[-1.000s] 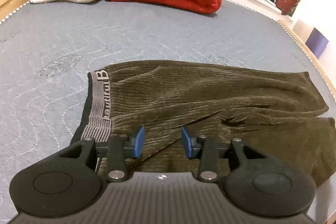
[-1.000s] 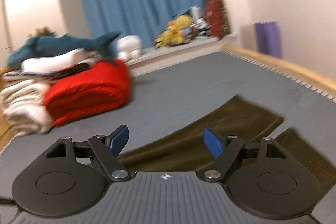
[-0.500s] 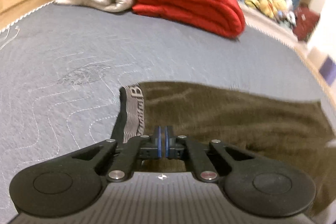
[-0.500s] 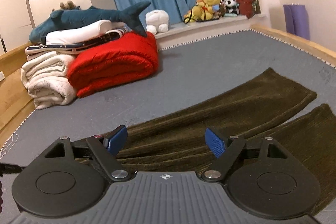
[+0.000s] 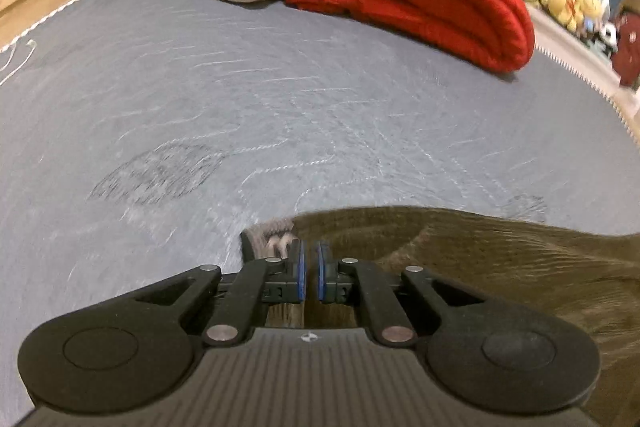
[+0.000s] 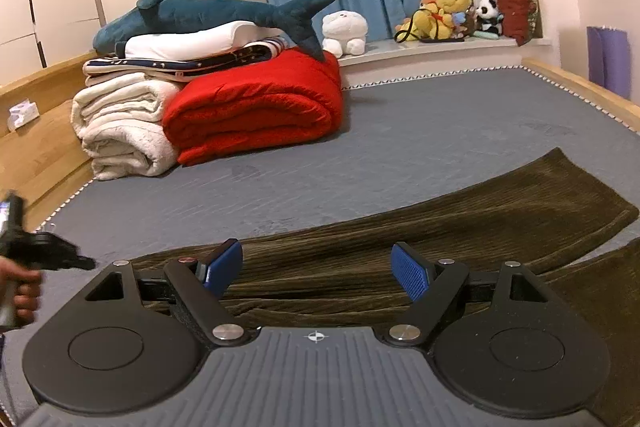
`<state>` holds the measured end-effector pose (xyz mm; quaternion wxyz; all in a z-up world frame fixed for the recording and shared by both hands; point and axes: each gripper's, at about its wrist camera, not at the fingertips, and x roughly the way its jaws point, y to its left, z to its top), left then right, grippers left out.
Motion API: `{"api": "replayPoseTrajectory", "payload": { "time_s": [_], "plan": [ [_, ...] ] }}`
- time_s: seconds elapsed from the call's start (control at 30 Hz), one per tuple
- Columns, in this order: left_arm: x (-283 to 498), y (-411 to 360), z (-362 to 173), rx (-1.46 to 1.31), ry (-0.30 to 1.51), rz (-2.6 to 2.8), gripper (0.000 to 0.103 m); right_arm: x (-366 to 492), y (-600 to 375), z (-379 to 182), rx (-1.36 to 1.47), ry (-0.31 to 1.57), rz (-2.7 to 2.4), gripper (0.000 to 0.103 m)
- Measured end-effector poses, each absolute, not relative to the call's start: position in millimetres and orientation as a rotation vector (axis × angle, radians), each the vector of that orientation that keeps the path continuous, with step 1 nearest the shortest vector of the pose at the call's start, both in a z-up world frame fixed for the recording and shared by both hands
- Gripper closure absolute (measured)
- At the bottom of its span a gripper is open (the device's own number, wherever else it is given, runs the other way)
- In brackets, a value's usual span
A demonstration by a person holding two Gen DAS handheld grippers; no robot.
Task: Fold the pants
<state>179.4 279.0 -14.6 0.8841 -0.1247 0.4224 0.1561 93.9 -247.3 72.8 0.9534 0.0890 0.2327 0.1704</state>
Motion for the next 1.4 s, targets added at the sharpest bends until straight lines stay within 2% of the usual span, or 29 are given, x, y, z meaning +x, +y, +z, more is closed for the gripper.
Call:
{"api": "replayPoseTrajectory", "payload": {
  "time_s": [0.07,0.13,0.17,0.23,0.3,0.47,0.5,0.57,0.6,0.63,0.83,1.07,1.2,1.3,1.37,1.4],
  "plan": [
    [196.2,276.8,-21.9,-0.212,0.877,0.324,0.085,94.1,-247.6,74.5,0.179,0.479,0.345,0.020],
    [217.4,279.0,-30.7,-0.193,0.879,0.307,0.058,95.2,-246.2,76.2,0.174,0.482,0.343,0.019],
    [225.9,280.1,-34.6,-0.192,0.883,0.290,0.052,96.2,-245.6,76.1,0.175,0.486,0.340,0.018],
    [242.2,281.1,-42.1,-0.188,0.900,0.251,0.033,99.3,-246.8,74.2,0.185,0.509,0.339,0.018],
    [258.7,277.1,-52.7,-0.170,0.944,0.182,0.021,102.0,-248.1,70.6,0.197,0.538,0.335,0.018],
    [277.7,261.2,-75.9,-0.079,1.019,0.068,0.021,106.9,-254.0,66.9,0.219,0.572,0.315,0.018],
    [278.2,260.2,-78.1,-0.068,1.019,0.070,0.024,107.1,-255.3,67.0,0.220,0.572,0.310,0.018],
    [277.1,257.9,-79.3,-0.074,1.007,0.042,0.053,107.5,-258.1,67.6,0.218,0.572,0.301,0.018],
    [274.1,253.1,-75.4,-0.062,0.991,0.005,0.082,107.5,-259.0,67.4,0.217,0.573,0.296,0.018],
    [271.6,248.0,-71.0,-0.025,0.977,0.002,0.097,107.5,-259.9,67.4,0.217,0.574,0.291,0.018],
    [223.7,220.1,-23.1,0.106,0.824,-0.007,0.100,106.6,-266.1,68.5,0.227,0.571,0.247,0.018],
    [86.9,177.6,40.2,0.106,0.681,-0.070,0.100,97.7,-264.7,67.2,0.235,0.540,0.220,0.018],
    [10.8,148.4,12.1,0.079,0.758,-0.119,0.100,97.3,-266.0,60.8,0.253,0.557,0.209,0.018],
    [-2.6,140.3,-30.9,0.075,0.929,-0.113,0.100,98.4,-267.7,56.0,0.254,0.573,0.205,0.018],
    [-3.8,153.5,-28.2,-0.016,0.925,-0.074,0.093,99.2,-268.0,52.6,0.256,0.585,0.199,0.018],
    [-4.1,165.9,-21.8,-0.106,0.902,-0.081,0.074,99.9,-268.5,50.9,0.259,0.593,0.196,0.018]
  ]
}}
